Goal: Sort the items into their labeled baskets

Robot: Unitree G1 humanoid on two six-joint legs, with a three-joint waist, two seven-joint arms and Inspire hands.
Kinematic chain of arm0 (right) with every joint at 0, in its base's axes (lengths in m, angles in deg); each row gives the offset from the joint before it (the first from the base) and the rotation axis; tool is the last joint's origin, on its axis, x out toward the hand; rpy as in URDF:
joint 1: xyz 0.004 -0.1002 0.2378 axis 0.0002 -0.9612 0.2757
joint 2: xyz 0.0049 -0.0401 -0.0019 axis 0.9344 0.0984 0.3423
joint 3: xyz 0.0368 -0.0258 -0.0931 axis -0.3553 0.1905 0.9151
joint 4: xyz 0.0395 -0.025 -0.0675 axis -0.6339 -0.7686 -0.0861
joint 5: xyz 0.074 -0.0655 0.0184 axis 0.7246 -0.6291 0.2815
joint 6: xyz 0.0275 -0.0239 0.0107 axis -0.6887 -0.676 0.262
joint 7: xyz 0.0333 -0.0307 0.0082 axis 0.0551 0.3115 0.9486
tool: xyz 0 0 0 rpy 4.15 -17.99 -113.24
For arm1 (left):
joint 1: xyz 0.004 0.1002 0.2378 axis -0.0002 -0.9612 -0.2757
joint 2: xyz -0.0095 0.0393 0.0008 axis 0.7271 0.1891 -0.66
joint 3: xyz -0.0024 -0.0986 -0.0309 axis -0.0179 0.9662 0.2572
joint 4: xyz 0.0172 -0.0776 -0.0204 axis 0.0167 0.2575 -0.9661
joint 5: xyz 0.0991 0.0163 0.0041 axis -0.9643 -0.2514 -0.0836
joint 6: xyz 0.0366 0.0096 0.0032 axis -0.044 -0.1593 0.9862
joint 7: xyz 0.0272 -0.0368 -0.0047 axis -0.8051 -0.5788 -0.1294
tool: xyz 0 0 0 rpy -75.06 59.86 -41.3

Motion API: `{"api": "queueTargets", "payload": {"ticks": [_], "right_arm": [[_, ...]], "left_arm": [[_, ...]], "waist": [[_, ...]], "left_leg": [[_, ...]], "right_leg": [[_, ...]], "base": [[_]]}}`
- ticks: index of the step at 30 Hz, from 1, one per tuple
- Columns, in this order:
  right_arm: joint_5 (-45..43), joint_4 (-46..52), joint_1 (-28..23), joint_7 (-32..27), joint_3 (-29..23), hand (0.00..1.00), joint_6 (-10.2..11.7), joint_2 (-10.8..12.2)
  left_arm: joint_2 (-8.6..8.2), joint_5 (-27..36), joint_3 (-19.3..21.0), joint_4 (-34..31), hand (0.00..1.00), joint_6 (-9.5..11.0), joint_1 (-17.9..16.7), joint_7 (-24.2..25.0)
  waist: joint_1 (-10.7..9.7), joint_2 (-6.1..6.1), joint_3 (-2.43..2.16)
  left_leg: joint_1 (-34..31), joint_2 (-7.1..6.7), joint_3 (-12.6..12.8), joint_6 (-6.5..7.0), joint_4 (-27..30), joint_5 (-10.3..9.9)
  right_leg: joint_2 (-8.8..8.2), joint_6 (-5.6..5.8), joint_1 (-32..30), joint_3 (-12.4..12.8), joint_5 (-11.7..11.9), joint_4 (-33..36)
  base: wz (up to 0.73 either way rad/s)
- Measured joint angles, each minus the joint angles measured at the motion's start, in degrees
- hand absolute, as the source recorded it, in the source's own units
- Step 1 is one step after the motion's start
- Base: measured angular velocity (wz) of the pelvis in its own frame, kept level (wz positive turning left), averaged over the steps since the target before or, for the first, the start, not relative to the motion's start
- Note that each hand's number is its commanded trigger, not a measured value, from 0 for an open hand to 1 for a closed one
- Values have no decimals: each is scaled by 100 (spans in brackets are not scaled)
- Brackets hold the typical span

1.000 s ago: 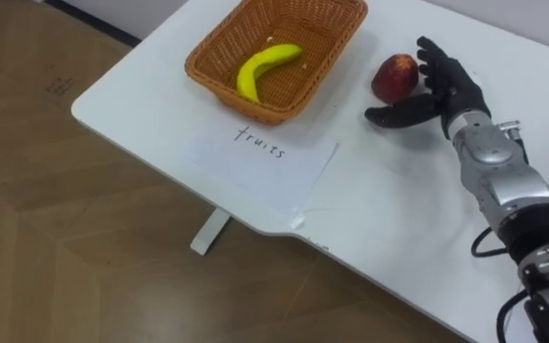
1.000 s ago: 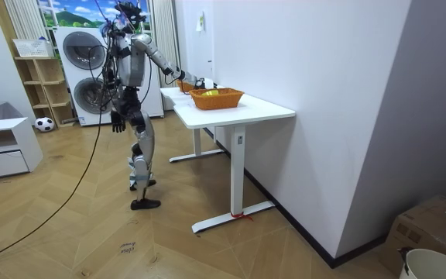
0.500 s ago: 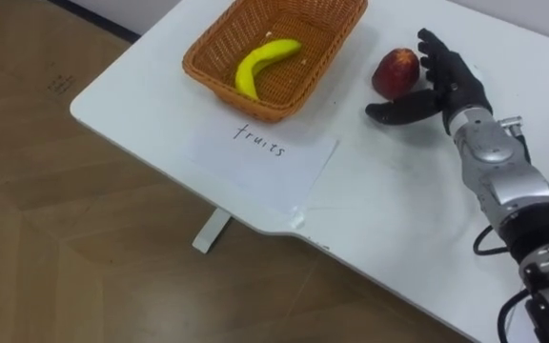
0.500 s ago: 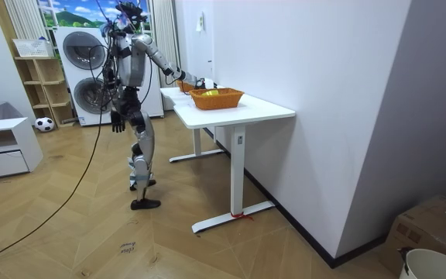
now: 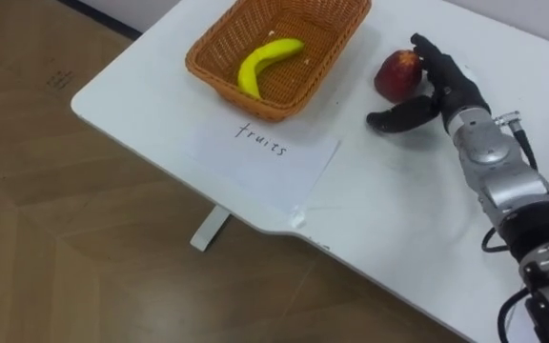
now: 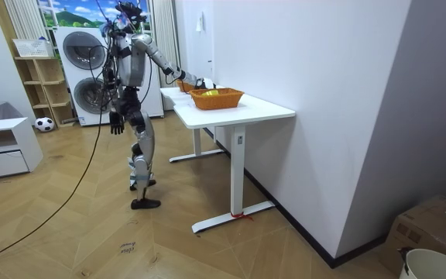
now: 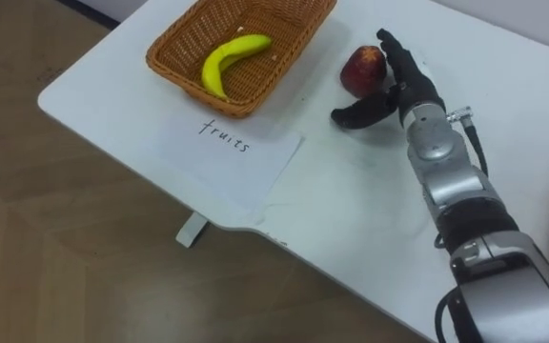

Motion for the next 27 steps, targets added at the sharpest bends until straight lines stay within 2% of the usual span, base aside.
{"api": "queueTargets", "payload": {"ticks": [2,4,6,7,8,15,24,27], "right_arm": [[0,-101,11,-14,4,0,1,5],[-2,-181,58,-34,13,0,-3,5],[-17,-235,102,-43,46,0,-11,6],[-22,-269,104,-46,46,53,-9,5],[-23,-299,105,-46,46,100,-4,5],[-420,-369,170,-205,47,100,-5,-1],[-820,-497,331,-380,140,100,-129,-239],[-801,-494,332,-373,157,100,-124,-225]], "left_arm": [[27,19,-4,46,0,-5,35,10],[76,18,-8,105,0,-1,96,12],[109,18,-20,163,0,-4,153,12],[138,17,-51,165,0,-2,157,12],[149,17,-55,165,0,-1,157,12],[171,13,-47,230,0,-2,242,10],[177,12,-47,272,0,-3,340,3],[179,12,-47,266,0,1,341,2]], "waist": [[26,-48,3],[52,-117,37],[56,-153,51],[63,-168,54],[66,-174,53],[93,-181,50],[210,-196,57],[209,-204,62]], "left_leg": [[2,3,0,-4,0,3],[-1,8,0,-6,-1,4],[-4,10,0,-6,-8,4],[-6,10,-1,-6,-12,4],[-8,10,-1,-6,-12,4],[1,10,1,-7,-4,4],[14,7,3,-7,-13,4],[21,7,3,-7,-12,4]], "right_leg": [[1,0,2,-1,0,0],[5,-1,1,-4,0,0],[7,-7,-1,-8,4,0],[8,-9,0,-10,5,-2],[9,-10,-1,-11,6,-4],[11,-11,0,-9,7,-7],[10,-11,15,-3,6,-16],[10,-11,16,-4,6,-19]], "base": [[0],[0],[0],[0],[0],[0],[0],[0]]}}
